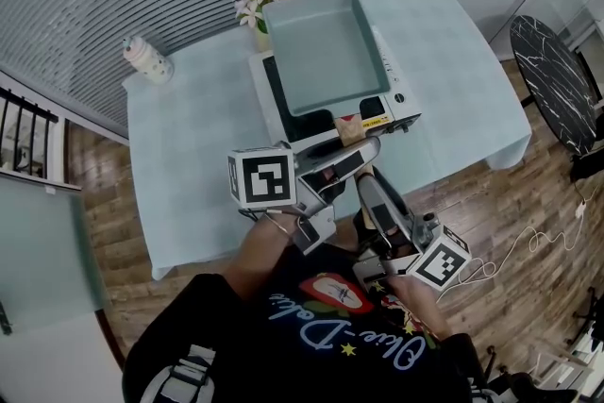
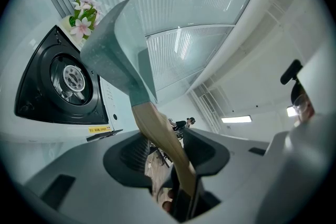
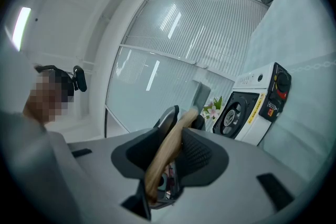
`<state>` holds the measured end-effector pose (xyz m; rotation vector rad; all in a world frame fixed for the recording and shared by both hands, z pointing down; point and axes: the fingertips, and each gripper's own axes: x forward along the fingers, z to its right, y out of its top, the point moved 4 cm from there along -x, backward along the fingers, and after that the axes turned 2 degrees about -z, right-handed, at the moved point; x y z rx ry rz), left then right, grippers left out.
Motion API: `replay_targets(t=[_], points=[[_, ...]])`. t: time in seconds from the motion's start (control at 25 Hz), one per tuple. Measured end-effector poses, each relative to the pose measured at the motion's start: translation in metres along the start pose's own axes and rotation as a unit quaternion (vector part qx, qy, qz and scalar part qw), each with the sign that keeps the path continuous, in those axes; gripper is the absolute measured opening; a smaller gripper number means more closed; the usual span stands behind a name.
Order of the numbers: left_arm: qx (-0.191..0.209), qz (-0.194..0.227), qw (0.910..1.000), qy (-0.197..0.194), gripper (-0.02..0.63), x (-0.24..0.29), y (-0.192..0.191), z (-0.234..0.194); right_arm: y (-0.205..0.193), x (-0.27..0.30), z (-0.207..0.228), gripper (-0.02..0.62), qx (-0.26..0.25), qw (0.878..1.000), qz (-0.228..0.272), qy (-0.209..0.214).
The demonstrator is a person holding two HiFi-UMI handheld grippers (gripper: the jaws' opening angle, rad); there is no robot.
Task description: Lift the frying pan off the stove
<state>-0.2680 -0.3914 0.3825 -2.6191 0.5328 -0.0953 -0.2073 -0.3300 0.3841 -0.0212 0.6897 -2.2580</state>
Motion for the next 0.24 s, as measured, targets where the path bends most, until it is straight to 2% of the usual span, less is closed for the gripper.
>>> replay_targets(t=[0.24], points=[[-0.005, 0.0, 1.0, 0.002, 0.183, -0.0022, -0.004, 0.0016, -0.0023, -0.0028, -0.0028, 0.126, 0.002, 1.0, -0.005, -0.002]])
